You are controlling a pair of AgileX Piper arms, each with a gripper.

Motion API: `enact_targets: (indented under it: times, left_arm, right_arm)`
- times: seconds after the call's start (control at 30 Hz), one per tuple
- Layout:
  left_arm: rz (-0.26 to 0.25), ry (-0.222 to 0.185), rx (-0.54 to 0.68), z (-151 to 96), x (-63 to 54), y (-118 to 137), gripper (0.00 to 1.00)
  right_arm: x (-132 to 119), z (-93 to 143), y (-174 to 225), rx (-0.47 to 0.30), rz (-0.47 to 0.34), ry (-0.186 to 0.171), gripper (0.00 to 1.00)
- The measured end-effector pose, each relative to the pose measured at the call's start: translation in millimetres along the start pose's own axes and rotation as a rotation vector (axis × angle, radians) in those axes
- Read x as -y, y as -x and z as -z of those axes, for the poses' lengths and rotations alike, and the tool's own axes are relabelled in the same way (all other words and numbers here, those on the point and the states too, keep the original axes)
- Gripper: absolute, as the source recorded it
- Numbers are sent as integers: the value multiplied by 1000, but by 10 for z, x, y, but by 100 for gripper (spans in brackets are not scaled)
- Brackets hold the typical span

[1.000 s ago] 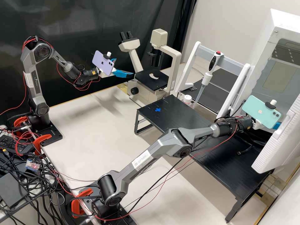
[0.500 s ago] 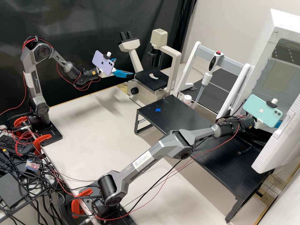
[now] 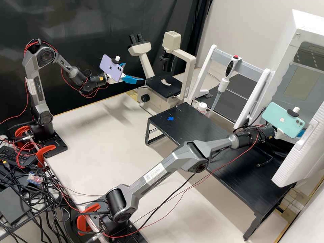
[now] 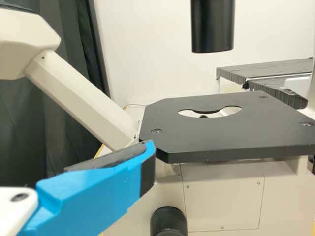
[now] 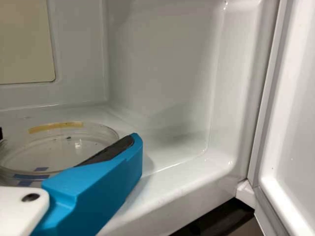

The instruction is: Move the petri dish to the microscope

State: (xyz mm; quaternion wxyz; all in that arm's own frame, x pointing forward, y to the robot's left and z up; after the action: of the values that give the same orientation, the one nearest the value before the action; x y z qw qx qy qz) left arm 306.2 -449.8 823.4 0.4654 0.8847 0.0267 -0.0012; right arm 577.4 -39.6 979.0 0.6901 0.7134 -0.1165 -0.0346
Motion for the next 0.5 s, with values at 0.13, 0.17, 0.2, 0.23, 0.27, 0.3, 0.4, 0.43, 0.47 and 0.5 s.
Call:
enact_targets:
  times: [0.13,0.17,0.2,0.23,0.27,0.3,0.4,0.43,0.47,0.5]
  left_arm:
    - [0,0,0,0,0,0,100]
    - [0,0,0,0,0,0,100]
    - [0,0,0,0,0,0,100]
    - [0,0,0,0,0,0,100]
    - [0,0,0,0,0,0,100]
    - [0,0,0,0,0,0,100]
    - [0,0,0,0,0,0,100]
    - [0,0,0,0,0,0,100]
    - [0,0,0,0,0,0,100]
    - [0,0,0,0,0,0,100]
  right_arm:
    - [0,0,0,0,0,0,0]
    - [0,0,0,0,0,0,0]
    - [0,0,0,0,0,0,0]
    - [0,0,0,0,0,0,0]
    - [0,0,0,0,0,0,0]
    - [0,0,0,0,0,0,0]
    - [0,0,0,0,0,0,0]
    - [1,-10,-1,2,1,0,0]
    - [12,-22,-3,6,4,0,0]
    - [17,-27,-4,8,6,2,0]
